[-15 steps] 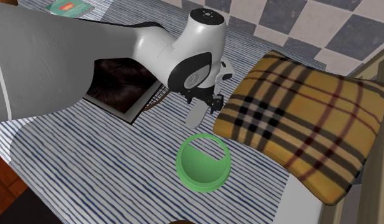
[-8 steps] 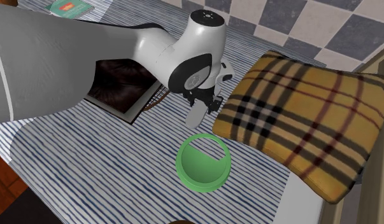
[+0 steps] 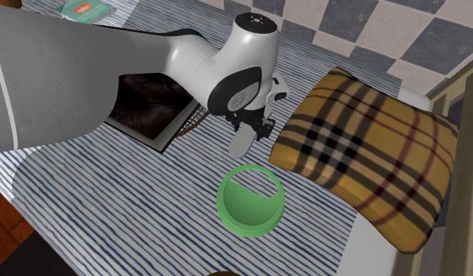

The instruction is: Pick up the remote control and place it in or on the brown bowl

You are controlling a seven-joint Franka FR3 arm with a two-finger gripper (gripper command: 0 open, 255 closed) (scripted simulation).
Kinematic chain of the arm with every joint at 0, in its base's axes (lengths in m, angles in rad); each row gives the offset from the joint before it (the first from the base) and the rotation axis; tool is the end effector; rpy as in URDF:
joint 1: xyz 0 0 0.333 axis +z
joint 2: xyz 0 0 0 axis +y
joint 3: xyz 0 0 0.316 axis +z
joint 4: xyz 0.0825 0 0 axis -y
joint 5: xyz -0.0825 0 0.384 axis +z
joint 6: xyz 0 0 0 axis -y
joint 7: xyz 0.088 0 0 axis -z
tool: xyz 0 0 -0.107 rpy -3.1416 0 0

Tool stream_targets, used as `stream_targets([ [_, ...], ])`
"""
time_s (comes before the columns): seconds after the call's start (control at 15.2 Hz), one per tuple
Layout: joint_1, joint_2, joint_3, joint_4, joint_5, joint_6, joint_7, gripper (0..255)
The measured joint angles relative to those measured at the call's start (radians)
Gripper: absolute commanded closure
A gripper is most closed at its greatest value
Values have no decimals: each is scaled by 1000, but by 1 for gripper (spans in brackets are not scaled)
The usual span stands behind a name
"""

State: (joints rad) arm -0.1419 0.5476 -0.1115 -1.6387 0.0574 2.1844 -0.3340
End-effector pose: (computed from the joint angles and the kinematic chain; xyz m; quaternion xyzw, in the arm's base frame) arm 0.6649 -0.1605 0.3002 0.9995 0.0319 -0.0007 0.0055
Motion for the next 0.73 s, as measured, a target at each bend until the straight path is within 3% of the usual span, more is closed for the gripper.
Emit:
stream_targets([
  [0.73, 5, -56, -3, 37, -8, -94, 7, 255],
])
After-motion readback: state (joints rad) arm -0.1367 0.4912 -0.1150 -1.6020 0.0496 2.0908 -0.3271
